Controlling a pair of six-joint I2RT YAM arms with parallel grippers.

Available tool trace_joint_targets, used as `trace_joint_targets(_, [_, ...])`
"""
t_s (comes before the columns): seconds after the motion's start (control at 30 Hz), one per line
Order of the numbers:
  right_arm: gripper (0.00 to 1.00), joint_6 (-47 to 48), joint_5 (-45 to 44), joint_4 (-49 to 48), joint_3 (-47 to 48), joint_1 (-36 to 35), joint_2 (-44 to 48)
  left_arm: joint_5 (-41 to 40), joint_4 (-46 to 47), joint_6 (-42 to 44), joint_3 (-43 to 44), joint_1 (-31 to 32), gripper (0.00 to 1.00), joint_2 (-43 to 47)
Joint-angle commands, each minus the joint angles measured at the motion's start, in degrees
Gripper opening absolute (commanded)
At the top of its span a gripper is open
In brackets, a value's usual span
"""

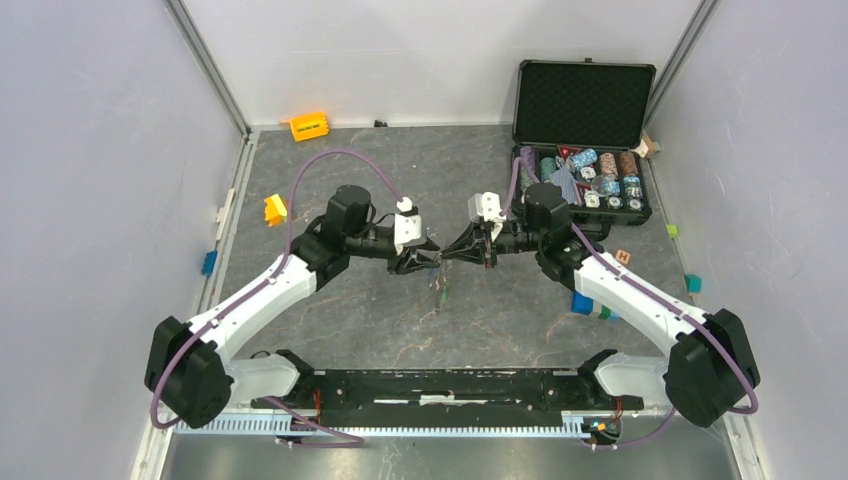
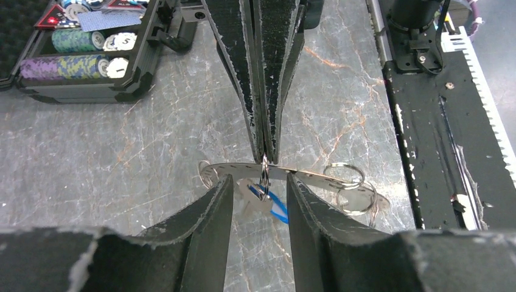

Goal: Put the keys on the keyring

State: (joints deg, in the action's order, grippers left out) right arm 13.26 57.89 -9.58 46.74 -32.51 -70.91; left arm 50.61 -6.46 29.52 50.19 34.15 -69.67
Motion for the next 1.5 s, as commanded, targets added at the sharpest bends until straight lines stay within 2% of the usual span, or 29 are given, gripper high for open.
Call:
trace_joint_targets(0.0, [0.0,1.24,0.24,-1.58,1.07,0.21,1.83,-2.45,-5.2,5.17,4.02,0.17,0.44,2.68])
trace_joint_targets(0.17, [0.0,1.24,0.03,-1.39,1.16,0.43,1.77,-2.06,-8.59,6.46,6.15,0.1,0.43,3.14])
trace_joint_targets(0.33, [0.0,1.03,0.16,-1.44,1.4,0.43,1.41,-0.04,-10.04,6.73,7.11,0.15,0.35,2.96])
trace_joint_targets(0.57, [0.0,0.59,0.31,-1.66,1.68,0.52,1.19,1.55,-9.96,7.31,6.93,0.2,0.29,1.66])
trace_joint_targets(0.7, [0.0,0.63,0.37,-1.63,1.61,0.56,1.04,2.32,-9.91,6.95,7.26,0.23,0.2,1.04])
trace_joint_targets(0.93, [0.0,0.49,0.47,-1.83,1.51,0.52,0.94,2.97,-8.48,5.42,6.94,0.25,0.14,0.46])
trace_joint_targets(1.2, [0.0,1.41,-0.73,-1.04,1.25,0.52,0.91,3.35,-8.4,4.79,7.29,0.19,0.02,0.87])
trace_joint_targets(1.47, [0.02,3.73,-2.37,0.8,0.6,0.54,0.47,1.95,-10.76,2.72,9.67,0.18,0.02,1.27])
